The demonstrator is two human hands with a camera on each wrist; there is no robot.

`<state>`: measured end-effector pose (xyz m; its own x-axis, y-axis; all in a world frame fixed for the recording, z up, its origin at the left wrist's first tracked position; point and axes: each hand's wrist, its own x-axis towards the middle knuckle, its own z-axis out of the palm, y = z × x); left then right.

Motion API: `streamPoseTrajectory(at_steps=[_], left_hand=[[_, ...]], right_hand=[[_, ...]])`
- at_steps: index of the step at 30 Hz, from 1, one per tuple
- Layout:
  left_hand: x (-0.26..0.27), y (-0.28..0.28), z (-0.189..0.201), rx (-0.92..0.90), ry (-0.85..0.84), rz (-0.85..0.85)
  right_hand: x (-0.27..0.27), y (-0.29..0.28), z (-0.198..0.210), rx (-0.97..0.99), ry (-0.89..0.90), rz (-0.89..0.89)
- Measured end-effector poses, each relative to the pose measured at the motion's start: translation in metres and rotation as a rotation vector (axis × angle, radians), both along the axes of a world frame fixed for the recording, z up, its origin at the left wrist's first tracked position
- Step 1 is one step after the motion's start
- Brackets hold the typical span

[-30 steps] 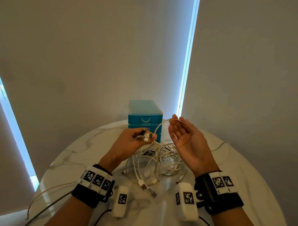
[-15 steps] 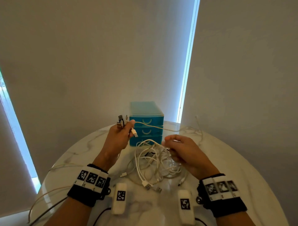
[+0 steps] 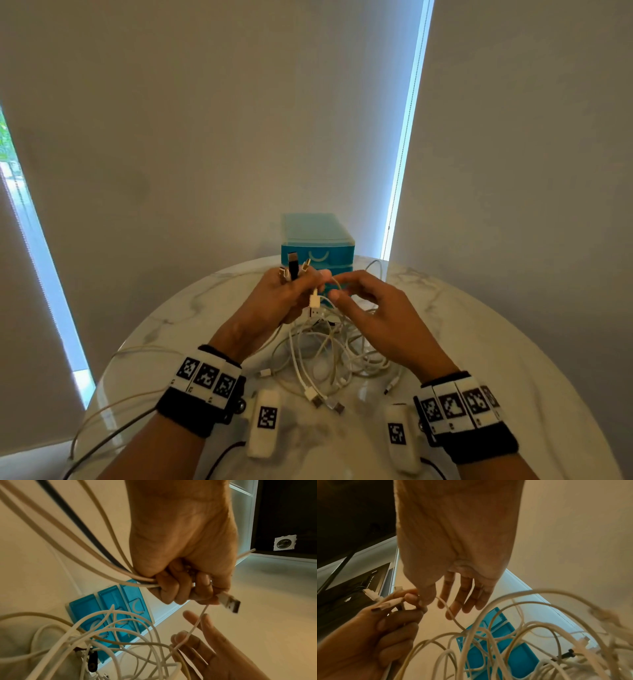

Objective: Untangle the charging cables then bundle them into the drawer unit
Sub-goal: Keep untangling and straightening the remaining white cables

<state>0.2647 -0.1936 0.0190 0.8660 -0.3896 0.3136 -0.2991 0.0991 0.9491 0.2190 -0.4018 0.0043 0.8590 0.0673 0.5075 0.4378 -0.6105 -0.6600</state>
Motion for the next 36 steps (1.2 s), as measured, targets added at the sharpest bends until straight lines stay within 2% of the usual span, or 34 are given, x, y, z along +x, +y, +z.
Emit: streamPoseTrajectory(at_steps=[3,6,10,12,16,20,25,31,34,36], left_hand=[[0.004,0.000,0.001,-0.089,0.064,0.024],[0.007,0.002,0.001,-0.190,0.149,-0.007],[0.014,0.013,0.002,-0.480,0.366,-0.192],[0.016,0.017,0.000,-0.561,0.413,-0.248],[0.013,0.014,-0.005,-0.626,0.441,-0.249],[0.012,0.009,-0.003,-0.597,0.414,-0.236],[0.004,-0.006,0.004,-0.418,0.276,-0.025],[0.001,-0.013,-0.003,-0.203,0.163,0.049],[0.000,-0.011,-0.001,-0.177,0.114,0.130],[0.006,-0.006,0.001,-0.252,0.089,0.156]], right_hand=[[0.000,0.004,0.002,0.062,-0.042,0.023],[0.005,0.005,0.000,0.210,-0.051,-0.032],[0.004,0.019,0.001,0.399,0.001,-0.048],[0.001,0.029,0.003,0.347,-0.011,-0.055],[-0.006,0.043,0.004,0.228,-0.016,0.066],[-0.007,0.046,0.001,0.128,0.020,0.169],[-0.003,0.042,-0.006,-0.048,0.066,0.096],[-0.004,0.043,-0.006,-0.100,0.071,0.063],[-0.005,0.044,-0.005,-0.083,0.095,0.055],[-0.006,0.041,-0.004,-0.096,0.112,0.041]])
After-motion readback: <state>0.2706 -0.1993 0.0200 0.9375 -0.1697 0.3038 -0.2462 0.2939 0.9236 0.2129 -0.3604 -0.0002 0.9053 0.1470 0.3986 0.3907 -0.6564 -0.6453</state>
